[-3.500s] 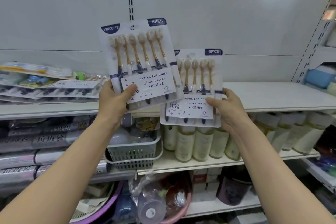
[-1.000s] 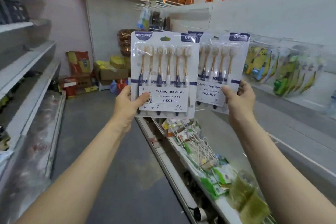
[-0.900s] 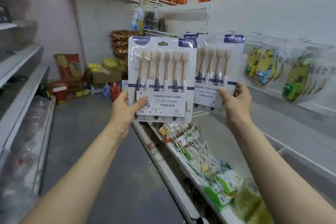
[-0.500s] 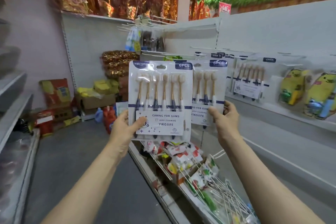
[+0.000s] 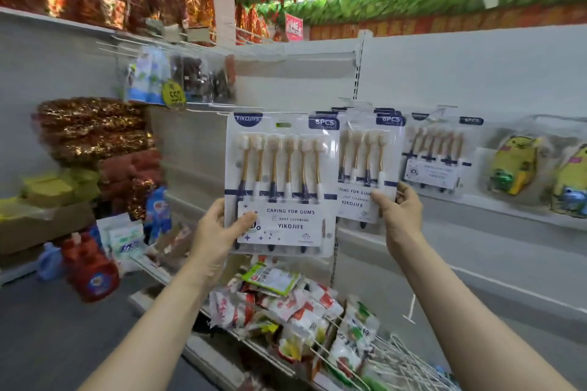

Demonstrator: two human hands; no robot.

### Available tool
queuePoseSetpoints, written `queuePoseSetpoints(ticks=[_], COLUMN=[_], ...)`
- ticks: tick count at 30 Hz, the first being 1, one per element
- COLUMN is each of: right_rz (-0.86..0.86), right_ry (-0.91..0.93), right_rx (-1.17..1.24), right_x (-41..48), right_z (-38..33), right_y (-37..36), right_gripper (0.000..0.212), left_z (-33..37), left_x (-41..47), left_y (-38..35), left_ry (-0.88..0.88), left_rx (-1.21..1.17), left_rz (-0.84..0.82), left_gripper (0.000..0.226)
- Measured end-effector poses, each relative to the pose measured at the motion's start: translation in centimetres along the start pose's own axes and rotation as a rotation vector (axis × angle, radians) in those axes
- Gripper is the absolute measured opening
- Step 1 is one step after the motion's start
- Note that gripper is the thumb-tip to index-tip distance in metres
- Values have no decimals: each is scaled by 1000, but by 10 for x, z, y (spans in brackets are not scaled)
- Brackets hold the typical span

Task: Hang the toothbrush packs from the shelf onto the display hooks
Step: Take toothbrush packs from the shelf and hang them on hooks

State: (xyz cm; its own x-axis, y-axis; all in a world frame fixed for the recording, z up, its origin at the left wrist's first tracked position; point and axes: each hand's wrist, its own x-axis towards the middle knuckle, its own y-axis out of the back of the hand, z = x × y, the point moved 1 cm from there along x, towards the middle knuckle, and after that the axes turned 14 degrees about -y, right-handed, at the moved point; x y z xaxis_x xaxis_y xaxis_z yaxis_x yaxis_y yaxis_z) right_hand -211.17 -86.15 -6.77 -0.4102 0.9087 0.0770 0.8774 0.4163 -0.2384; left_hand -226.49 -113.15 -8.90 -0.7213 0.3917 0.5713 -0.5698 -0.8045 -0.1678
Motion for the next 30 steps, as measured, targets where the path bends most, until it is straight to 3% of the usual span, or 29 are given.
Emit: queuePoseSetpoints(ticks=[14, 20, 30], right_rz=[157, 187, 205], right_ry=[29, 22, 44], right_rx=[0, 21, 8], right_x=[50, 77, 115], right_z=[6, 24, 38], right_y=[-61, -66, -67], right_gripper=[46, 48, 40], left_z=[-55, -79, -104], left_x=[99, 129, 166], left_y=[34, 20, 0], left_ry=[38, 25, 29], left_rx=[-177, -176, -214], left_rz=[-142, -184, -208], left_gripper=[47, 30, 47])
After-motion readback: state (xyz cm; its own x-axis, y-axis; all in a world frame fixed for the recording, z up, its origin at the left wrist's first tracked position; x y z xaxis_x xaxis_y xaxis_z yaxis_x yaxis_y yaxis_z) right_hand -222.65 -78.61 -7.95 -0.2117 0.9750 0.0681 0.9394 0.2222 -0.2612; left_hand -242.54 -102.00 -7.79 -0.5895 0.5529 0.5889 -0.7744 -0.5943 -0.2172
